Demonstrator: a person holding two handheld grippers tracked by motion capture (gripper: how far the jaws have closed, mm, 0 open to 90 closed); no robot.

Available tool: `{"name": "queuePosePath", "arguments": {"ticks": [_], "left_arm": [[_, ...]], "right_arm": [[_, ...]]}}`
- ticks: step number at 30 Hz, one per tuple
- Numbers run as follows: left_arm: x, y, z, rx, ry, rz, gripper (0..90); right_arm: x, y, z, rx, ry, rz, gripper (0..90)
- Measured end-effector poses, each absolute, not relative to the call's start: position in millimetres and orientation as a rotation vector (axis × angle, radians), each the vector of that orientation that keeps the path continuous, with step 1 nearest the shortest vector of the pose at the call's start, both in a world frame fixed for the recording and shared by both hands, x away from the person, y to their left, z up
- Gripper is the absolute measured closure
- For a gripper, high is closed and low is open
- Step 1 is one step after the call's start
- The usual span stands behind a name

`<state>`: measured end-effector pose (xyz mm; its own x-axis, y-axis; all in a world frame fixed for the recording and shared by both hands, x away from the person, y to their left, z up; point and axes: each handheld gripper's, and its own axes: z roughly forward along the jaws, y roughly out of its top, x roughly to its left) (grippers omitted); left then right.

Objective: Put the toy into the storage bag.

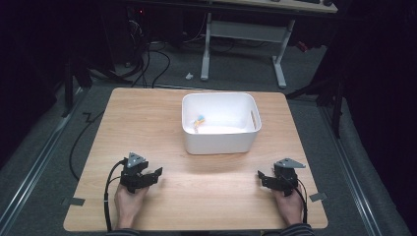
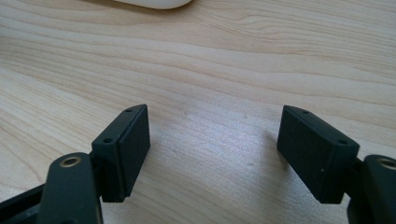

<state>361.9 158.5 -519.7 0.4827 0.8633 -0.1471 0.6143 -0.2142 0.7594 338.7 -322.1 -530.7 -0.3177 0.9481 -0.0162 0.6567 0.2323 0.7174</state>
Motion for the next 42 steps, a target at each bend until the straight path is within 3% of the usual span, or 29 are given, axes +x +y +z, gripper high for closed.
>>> {"name": "queuePosePath", "arguments": {"ticks": [29,42], "left_arm": [[363.9,139.5,-535.7,2.036,1.186,0.513,31.9],[364.6,140.6,-535.9,2.031,1.181,0.492,29.0]], "right_arm": [[338.7,-322.0,-530.7,1.473,2.057,0.857,25.6],[338.7,-321.8,-530.7,1.475,2.056,0.856,25.6]]}}
